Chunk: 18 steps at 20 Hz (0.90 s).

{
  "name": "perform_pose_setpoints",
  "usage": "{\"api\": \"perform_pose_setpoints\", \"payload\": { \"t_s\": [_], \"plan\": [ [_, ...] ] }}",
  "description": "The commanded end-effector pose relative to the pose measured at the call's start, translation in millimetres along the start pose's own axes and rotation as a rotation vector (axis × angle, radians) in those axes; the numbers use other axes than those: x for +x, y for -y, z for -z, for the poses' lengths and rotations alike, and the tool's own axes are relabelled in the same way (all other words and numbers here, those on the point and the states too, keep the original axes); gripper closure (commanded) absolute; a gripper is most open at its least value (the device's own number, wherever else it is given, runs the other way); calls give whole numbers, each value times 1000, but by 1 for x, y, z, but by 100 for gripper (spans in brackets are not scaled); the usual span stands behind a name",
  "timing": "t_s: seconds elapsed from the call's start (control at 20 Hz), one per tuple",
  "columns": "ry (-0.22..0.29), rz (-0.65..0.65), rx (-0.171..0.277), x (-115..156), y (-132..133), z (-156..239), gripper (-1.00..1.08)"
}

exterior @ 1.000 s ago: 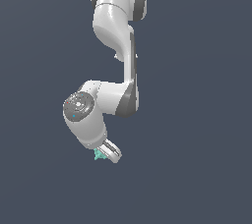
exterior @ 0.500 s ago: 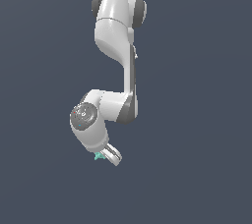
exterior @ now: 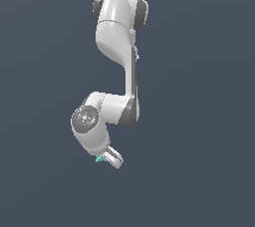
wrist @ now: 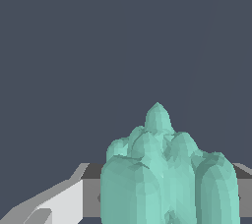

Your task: Pick up the object and move it to a goal position.

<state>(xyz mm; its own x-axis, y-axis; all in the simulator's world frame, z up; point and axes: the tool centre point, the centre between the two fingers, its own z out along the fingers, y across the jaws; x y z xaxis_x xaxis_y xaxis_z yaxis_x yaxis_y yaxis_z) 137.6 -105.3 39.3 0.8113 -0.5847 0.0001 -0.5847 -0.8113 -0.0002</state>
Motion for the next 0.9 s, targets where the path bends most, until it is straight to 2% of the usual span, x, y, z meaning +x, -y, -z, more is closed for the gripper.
{"api": "perform_pose_setpoints", "payload": {
  "t_s": [0.0,0.5,0.85],
  "plan": [
    [0,0,0,0,0,0,108],
    [0,0,0,-2,2,2,108],
    [0,0,0,-15,12,21,108]
  ]
}}
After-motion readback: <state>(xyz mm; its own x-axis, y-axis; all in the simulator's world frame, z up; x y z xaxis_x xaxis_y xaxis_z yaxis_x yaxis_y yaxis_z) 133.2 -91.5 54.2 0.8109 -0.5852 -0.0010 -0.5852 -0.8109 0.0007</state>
